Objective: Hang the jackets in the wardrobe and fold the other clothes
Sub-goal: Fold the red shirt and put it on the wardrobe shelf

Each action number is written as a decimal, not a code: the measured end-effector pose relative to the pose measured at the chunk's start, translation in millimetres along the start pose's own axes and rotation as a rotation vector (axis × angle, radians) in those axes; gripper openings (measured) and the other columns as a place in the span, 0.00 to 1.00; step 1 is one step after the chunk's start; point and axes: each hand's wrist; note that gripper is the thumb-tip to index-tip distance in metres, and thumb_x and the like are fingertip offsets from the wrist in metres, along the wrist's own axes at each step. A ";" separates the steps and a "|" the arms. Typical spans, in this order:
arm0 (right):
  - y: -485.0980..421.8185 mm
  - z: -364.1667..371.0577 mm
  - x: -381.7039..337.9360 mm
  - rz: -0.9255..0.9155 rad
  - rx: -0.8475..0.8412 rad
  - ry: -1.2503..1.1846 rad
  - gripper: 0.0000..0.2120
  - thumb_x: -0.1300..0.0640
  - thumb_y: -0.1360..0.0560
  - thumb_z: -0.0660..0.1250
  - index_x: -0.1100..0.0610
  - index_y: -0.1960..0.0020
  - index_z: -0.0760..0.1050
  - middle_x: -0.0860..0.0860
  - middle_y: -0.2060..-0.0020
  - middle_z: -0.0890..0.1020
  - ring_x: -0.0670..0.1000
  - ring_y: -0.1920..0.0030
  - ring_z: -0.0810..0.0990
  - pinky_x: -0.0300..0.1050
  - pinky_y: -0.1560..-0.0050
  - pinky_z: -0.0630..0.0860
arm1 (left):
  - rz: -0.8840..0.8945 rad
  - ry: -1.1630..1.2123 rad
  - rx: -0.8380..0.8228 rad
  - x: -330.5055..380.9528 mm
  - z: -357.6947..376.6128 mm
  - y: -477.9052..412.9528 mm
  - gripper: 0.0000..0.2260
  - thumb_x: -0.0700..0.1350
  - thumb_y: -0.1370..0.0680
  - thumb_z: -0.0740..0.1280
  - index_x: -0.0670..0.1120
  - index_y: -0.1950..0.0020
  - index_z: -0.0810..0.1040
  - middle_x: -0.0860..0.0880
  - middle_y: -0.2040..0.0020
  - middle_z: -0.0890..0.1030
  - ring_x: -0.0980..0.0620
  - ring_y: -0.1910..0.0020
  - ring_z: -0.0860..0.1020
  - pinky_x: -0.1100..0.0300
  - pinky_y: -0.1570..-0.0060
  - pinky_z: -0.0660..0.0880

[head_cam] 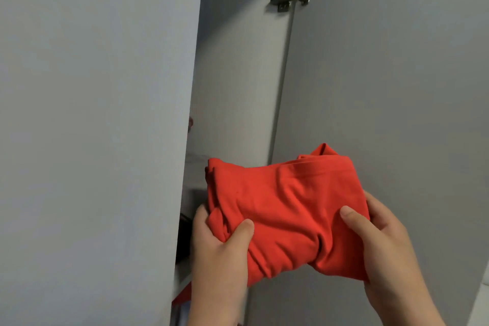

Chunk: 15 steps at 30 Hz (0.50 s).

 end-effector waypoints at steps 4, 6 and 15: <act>-44.8 19.7 3.9 -0.092 -0.108 -0.032 0.29 0.65 0.40 0.59 0.52 0.42 0.81 0.45 0.48 0.86 0.44 0.50 0.82 0.33 0.55 0.76 | 0.110 -0.034 0.130 2.2 21.2 -31.2 0.24 0.55 0.43 0.70 0.59 0.47 0.80 0.55 0.51 0.85 0.50 0.51 0.84 0.46 0.45 0.79; -72.8 34.9 5.0 -0.138 -0.132 -0.014 0.32 0.63 0.41 0.57 0.52 0.40 0.81 0.44 0.50 0.85 0.42 0.53 0.80 0.36 0.54 0.75 | 0.176 -0.018 0.194 7.9 30.4 -49.4 0.24 0.53 0.42 0.71 0.58 0.45 0.80 0.55 0.51 0.85 0.52 0.51 0.84 0.50 0.47 0.79; -185.0 135.5 32.0 -0.113 -0.384 0.006 0.28 0.73 0.28 0.57 0.52 0.34 0.76 0.50 0.45 0.82 0.36 0.57 0.78 0.28 0.57 0.72 | 0.304 -0.065 0.565 25.4 28.4 -120.9 0.19 0.42 0.28 0.72 0.46 0.37 0.79 0.48 0.47 0.84 0.53 0.53 0.84 0.67 0.61 0.78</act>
Point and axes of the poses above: each hand's wrist, its own y-axis away from the middle knuckle, its own z-axis out of the palm, x = y × z
